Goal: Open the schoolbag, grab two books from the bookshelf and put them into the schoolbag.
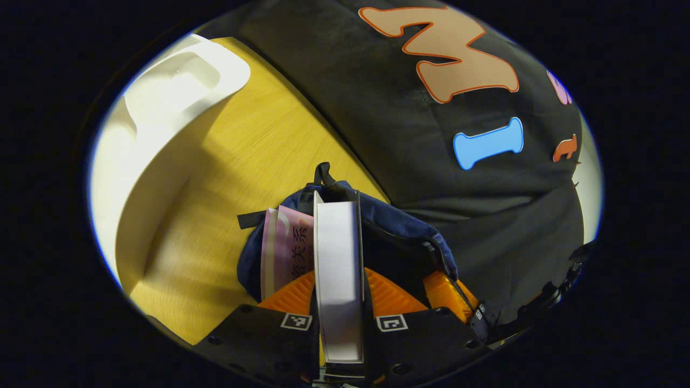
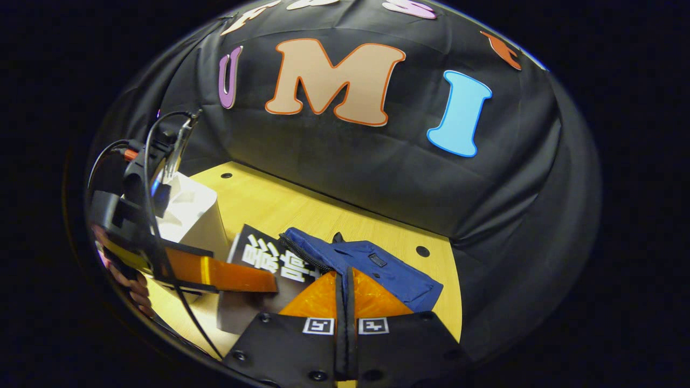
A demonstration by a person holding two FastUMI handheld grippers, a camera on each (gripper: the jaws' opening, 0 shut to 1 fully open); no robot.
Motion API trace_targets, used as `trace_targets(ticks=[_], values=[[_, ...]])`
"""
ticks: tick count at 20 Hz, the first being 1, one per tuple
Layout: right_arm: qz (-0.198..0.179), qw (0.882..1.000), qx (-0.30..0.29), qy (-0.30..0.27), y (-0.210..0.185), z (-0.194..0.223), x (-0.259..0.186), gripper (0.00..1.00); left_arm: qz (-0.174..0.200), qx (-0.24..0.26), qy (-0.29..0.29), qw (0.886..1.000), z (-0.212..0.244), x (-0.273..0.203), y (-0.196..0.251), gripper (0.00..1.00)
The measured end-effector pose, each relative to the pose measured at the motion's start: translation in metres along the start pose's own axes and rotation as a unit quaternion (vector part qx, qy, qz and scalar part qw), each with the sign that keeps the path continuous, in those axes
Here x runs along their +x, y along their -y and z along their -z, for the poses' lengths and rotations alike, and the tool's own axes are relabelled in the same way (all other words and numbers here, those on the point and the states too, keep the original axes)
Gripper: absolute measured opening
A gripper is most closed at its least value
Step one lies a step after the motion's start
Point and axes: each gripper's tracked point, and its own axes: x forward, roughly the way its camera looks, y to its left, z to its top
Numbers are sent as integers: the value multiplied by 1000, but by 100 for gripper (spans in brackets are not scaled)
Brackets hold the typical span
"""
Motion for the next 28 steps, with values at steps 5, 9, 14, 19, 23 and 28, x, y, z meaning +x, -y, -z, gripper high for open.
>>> trace_targets(ticks=[5,9,14,19,23,28], values=[[-7,1000,-21,1,-14,4,1,5,9,5,12,1000,4,22,-4,32],[-10,1000,-23,1,-19,6,2,3,-20,4,-8,1000,17,53,-18,42],[-5,1000,-4,0,-11,8,2,1,-40,28,-21,999,29,29,-26,81],[1,1000,13,4,-2,7,0,2,-45,127,-1,991,9,-19,-17,95],[-12,998,56,-2,-4,11,-12,6,-40,189,12,981,-12,-65,0,95],[-76,986,141,49,-34,-14,-55,51,-26,243,66,967,-55,-134,26,95]])
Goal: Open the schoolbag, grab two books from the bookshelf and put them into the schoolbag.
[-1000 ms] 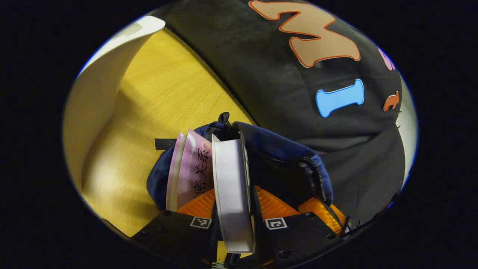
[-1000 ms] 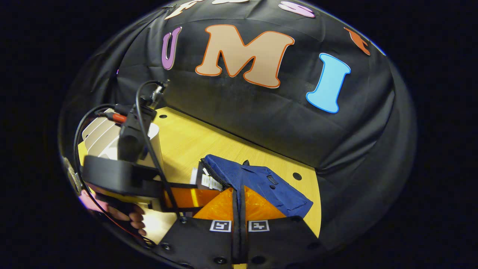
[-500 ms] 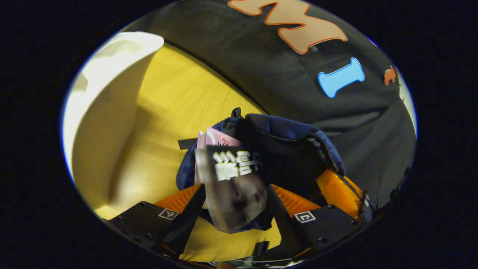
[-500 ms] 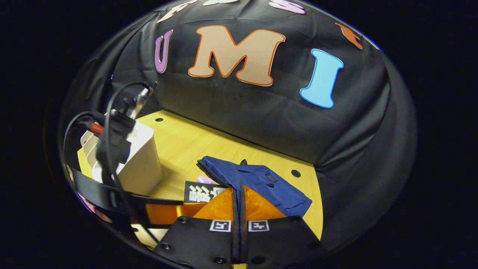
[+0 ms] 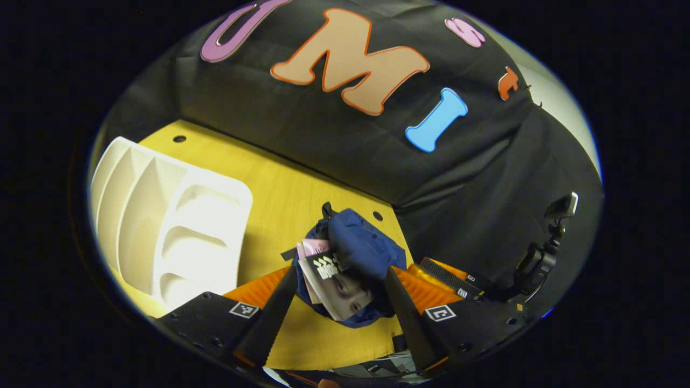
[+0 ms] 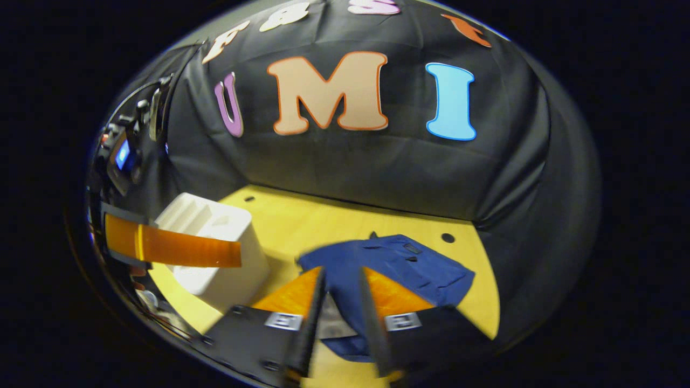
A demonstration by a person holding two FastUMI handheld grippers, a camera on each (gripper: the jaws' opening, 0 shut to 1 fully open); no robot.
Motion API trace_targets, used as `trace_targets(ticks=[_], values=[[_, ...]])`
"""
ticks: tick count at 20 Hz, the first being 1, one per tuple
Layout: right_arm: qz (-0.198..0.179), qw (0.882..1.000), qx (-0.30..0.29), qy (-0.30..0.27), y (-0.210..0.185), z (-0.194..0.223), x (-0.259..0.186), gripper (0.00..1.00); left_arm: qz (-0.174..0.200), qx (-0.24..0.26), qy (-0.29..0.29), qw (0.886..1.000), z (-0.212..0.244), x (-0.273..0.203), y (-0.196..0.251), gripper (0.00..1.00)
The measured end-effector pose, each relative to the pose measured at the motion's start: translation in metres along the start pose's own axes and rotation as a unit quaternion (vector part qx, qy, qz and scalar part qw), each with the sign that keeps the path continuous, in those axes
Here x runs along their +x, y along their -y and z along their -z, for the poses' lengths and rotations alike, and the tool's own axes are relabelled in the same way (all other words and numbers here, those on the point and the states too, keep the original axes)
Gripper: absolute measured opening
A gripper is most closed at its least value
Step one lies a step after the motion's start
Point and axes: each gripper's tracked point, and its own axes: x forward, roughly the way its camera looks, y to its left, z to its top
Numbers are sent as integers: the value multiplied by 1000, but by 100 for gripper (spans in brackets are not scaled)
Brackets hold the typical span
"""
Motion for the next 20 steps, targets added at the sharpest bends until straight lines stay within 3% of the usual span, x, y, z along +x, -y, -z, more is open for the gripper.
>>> trace_targets(ticks=[2,5,7,9,10,13,14,17,20], values=[[13,999,26,31,0,-16,-16,100,-7,7,34,999,-27,-19,-7,95],[41,994,55,84,7,-42,-48,100,-25,30,92,995,-65,-51,-23,95],[71,988,58,127,14,-61,-69,100,-58,58,141,987,-92,-69,-39,95],[99,980,49,163,18,-78,-95,96,-87,85,186,975,-117,-86,-53,95],[116,975,40,187,26,-86,-105,100,-104,102,211,967,-130,-95,-61,95],[145,964,25,219,26,-93,-121,100,-144,138,235,951,-144,-110,-77,94],[151,963,23,221,25,-93,-120,98,-161,161,249,941,-150,-119,-81,94],[164,962,22,216,23,-91,-124,98,-160,179,249,938,-151,-120,-74,90],[168,961,24,218,22,-92,-130,100,-149,190,249,938,-155,-116,-66,94]])
